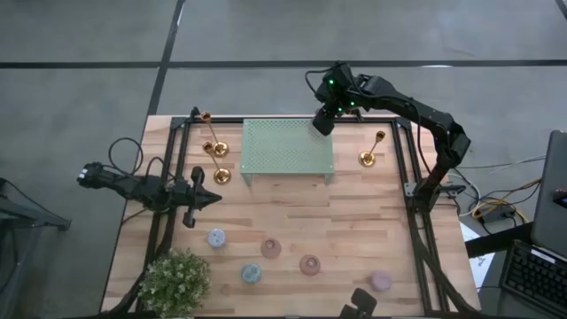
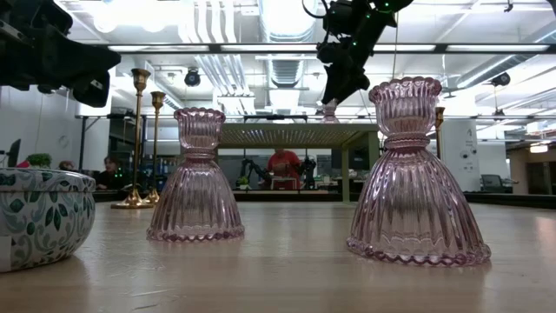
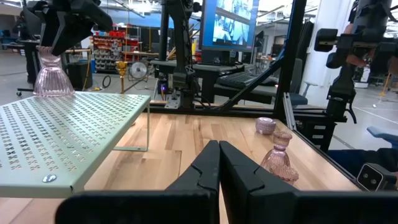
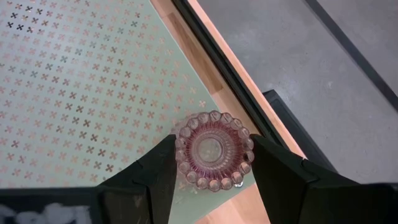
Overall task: Pick & Place candle stick holders
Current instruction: Put the right glass candle holder on the shelf, then put the top glass candle holder on the shelf aligned with the other glass candle holder
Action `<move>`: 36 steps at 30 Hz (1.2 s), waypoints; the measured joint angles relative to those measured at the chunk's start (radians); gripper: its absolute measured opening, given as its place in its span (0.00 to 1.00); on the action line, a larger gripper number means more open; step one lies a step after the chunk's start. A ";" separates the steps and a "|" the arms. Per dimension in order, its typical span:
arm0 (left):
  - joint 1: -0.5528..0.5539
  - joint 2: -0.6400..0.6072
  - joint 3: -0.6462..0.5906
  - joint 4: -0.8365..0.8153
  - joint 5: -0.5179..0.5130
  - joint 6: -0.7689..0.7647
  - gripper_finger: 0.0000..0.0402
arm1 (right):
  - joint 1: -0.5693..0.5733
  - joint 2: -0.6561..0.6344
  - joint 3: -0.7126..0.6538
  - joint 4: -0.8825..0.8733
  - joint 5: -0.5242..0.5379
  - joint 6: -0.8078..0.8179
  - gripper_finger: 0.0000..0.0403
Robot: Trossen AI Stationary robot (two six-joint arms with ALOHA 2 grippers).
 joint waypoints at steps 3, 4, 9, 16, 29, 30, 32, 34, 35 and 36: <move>0.000 0.000 0.000 0.000 0.000 0.000 0.02 | 0.000 0.000 0.000 0.001 0.000 -0.003 0.45; 0.000 0.000 0.000 0.000 0.000 0.000 0.02 | 0.000 0.000 0.000 0.002 0.000 -0.003 0.45; 0.000 0.000 0.000 0.000 0.000 0.000 0.02 | 0.000 0.000 -0.001 0.000 0.000 -0.004 0.45; 0.000 0.000 0.000 0.000 0.000 0.000 0.02 | 0.000 0.000 -0.012 0.002 0.002 -0.008 0.45; 0.000 0.000 0.000 0.000 0.000 0.000 0.02 | 0.000 -0.003 -0.025 0.014 0.002 -0.005 0.52; 0.000 0.000 0.000 0.000 0.000 0.000 0.02 | 0.000 -0.002 -0.026 0.014 0.002 -0.004 0.54; 0.000 0.000 0.000 0.000 0.000 0.000 0.02 | 0.000 -0.003 -0.026 0.014 0.001 -0.004 0.58; 0.000 0.000 0.000 0.000 0.000 0.000 0.02 | 0.000 -0.005 -0.026 0.014 0.001 -0.004 0.62; 0.000 0.000 0.000 0.000 0.000 0.000 0.02 | 0.000 -0.007 -0.026 0.014 0.000 -0.004 0.64; 0.000 0.000 0.000 0.000 0.000 0.000 0.02 | 0.000 -0.009 -0.025 0.013 0.000 -0.005 0.65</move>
